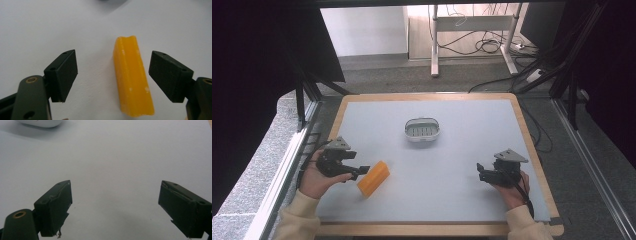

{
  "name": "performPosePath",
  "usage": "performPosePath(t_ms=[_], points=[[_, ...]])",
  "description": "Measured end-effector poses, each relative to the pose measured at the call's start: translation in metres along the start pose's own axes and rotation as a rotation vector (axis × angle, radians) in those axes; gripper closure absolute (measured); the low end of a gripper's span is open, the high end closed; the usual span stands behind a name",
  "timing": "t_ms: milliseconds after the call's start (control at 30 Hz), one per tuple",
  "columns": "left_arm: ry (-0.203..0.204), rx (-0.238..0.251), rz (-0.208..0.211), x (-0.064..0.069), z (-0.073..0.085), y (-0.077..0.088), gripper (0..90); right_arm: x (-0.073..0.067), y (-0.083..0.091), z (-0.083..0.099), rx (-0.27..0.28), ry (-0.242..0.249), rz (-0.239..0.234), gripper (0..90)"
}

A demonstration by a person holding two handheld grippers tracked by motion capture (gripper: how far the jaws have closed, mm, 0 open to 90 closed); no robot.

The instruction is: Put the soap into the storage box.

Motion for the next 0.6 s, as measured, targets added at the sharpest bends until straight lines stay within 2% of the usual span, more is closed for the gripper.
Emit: performPosePath(t_ms=[467,600], points=[[-0.027,-0.019,0.001,0.011,-0.001,-0.004,23.9,0.003,-0.001,0.003,-0.009,-0.002,0.003,12.9],[-0.030,-0.040,0.011,0.017,0.000,-0.006,23.9,0.004,-0.001,0.003,-0.008,-0.003,0.004,12.9]])
Point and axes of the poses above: each handheld gripper's, and its own axes: y roughly backward along the jaws, z roughly out of its underside, x roughly to its right, the point moved 10 cm from there along -y, roughly forward along the jaws, and after that the axes turned 1 degree about z, right-handed, at the moved point
